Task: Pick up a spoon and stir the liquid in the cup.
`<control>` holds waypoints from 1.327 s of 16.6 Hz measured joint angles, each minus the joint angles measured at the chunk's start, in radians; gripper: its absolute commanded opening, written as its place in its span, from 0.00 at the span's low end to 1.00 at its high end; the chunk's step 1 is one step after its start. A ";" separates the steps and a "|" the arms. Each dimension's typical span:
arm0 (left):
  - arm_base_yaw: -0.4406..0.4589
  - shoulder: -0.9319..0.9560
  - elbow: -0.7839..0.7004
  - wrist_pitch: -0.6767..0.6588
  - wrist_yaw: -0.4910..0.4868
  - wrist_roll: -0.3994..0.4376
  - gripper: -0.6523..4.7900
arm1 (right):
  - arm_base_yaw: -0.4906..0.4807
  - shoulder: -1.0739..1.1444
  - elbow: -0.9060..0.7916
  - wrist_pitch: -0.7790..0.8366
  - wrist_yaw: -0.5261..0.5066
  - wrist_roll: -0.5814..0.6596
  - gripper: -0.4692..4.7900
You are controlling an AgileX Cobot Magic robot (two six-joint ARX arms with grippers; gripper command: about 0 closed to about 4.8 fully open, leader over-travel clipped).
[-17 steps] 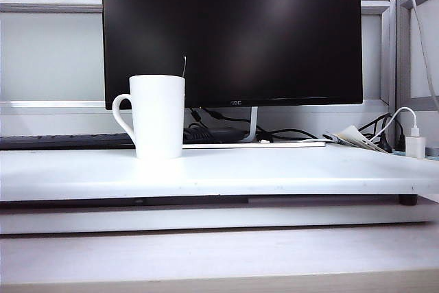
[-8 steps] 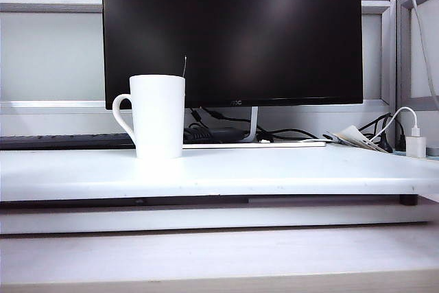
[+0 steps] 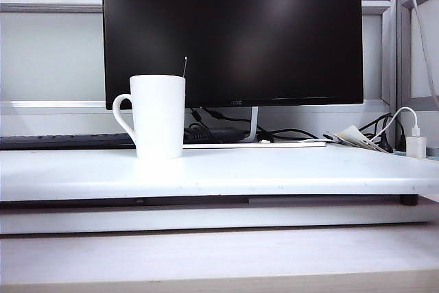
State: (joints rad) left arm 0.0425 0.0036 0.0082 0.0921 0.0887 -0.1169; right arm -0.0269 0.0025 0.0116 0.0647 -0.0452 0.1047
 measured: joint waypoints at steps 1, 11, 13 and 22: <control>0.000 0.000 0.000 0.000 0.000 0.000 0.11 | 0.000 0.000 0.000 0.000 0.000 0.000 0.08; 0.000 0.000 0.000 0.000 0.000 0.000 0.11 | 0.011 0.000 0.000 0.000 -0.023 0.000 0.08; 0.000 0.000 0.000 0.000 0.000 0.000 0.11 | 0.011 0.000 0.000 0.000 -0.023 0.000 0.08; 0.000 0.000 0.000 0.000 0.000 0.000 0.11 | 0.011 0.000 0.000 0.000 -0.023 0.000 0.08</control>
